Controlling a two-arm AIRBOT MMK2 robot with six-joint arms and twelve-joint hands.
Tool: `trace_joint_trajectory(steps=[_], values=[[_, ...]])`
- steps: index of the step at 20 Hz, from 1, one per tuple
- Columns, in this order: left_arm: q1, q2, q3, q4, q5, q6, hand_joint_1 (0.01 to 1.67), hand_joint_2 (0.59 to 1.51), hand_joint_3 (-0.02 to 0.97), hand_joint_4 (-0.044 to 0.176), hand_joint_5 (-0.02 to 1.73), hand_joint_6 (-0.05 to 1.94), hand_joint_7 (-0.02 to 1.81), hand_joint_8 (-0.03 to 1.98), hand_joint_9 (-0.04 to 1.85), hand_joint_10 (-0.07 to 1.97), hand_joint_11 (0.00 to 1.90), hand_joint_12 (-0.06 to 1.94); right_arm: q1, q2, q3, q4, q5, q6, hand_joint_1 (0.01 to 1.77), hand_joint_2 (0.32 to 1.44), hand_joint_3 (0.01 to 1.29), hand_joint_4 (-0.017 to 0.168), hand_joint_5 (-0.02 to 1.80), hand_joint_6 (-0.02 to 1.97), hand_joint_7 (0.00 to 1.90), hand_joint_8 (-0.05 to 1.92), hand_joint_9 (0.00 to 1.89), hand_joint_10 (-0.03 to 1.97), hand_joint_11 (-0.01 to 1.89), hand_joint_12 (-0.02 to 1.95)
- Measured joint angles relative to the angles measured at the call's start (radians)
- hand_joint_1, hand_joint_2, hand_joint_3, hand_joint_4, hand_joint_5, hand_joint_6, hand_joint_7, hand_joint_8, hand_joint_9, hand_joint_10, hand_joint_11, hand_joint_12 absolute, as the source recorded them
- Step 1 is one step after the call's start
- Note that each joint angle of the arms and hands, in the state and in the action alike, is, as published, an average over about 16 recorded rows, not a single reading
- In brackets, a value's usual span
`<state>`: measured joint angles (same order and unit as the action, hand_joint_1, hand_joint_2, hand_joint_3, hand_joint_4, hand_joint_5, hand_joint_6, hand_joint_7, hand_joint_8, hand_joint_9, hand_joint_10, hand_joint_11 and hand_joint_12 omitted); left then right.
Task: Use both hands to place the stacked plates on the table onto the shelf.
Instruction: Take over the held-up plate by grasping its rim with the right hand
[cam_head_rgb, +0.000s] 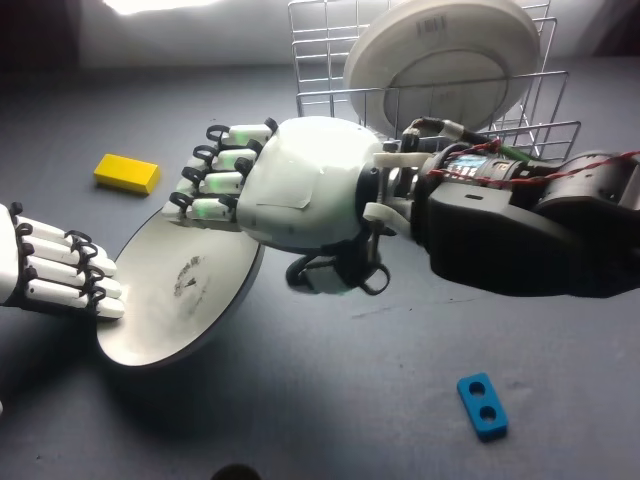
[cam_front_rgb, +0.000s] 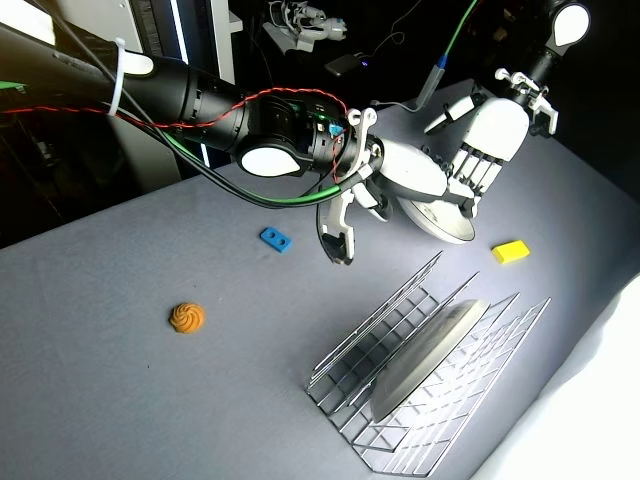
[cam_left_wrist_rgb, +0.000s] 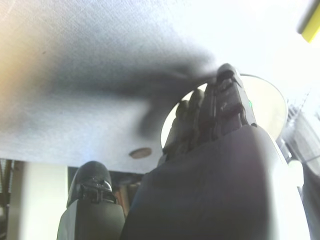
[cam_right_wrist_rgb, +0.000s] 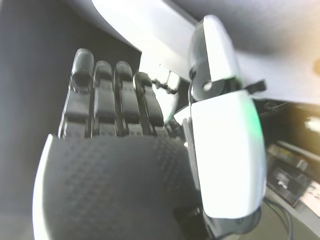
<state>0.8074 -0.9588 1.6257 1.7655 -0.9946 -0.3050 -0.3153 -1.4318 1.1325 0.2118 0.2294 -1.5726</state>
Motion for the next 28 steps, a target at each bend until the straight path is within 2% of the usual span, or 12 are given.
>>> trace_joint_trajectory(steps=[7,15,20,28], values=[[0.0,0.0,0.0,0.001,-0.001,0.0,0.01,1.059,0.014,-0.002,-0.01,0.0,-0.01,-0.01,-0.02,-0.04,0.01,0.02,-0.014,-0.058,0.043,0.06,-0.004,0.0,1.07,1.09,0.02,0.003,0.28,0.02,0.29,0.01,0.27,0.02,0.02,0.88],[0.0,-0.001,0.0,0.003,-0.001,0.0,0.01,1.041,0.013,-0.002,-0.01,0.0,-0.01,-0.01,-0.02,-0.04,0.01,0.02,-0.019,-0.112,0.089,0.078,0.002,0.0,1.08,1.08,0.01,0.002,0.56,0.02,0.57,0.01,0.54,0.04,0.13,1.14],[0.0,-0.002,0.0,0.003,0.0,0.0,0.01,1.039,0.013,-0.003,-0.01,-0.01,-0.01,-0.01,-0.02,-0.04,0.01,0.02,-0.019,-0.136,0.108,0.08,0.021,0.0,1.11,1.06,0.01,0.002,0.72,0.13,0.75,0.08,0.76,0.06,0.33,1.17],[-0.013,-0.003,0.0,0.01,0.0,-0.004,0.01,1.039,0.014,-0.007,-0.01,-0.02,-0.01,-0.01,-0.01,-0.04,0.01,0.02,-0.016,-0.151,0.118,0.092,0.047,0.002,1.13,1.02,0.02,0.008,0.86,0.41,0.92,0.36,1.06,0.05,0.68,1.09]])
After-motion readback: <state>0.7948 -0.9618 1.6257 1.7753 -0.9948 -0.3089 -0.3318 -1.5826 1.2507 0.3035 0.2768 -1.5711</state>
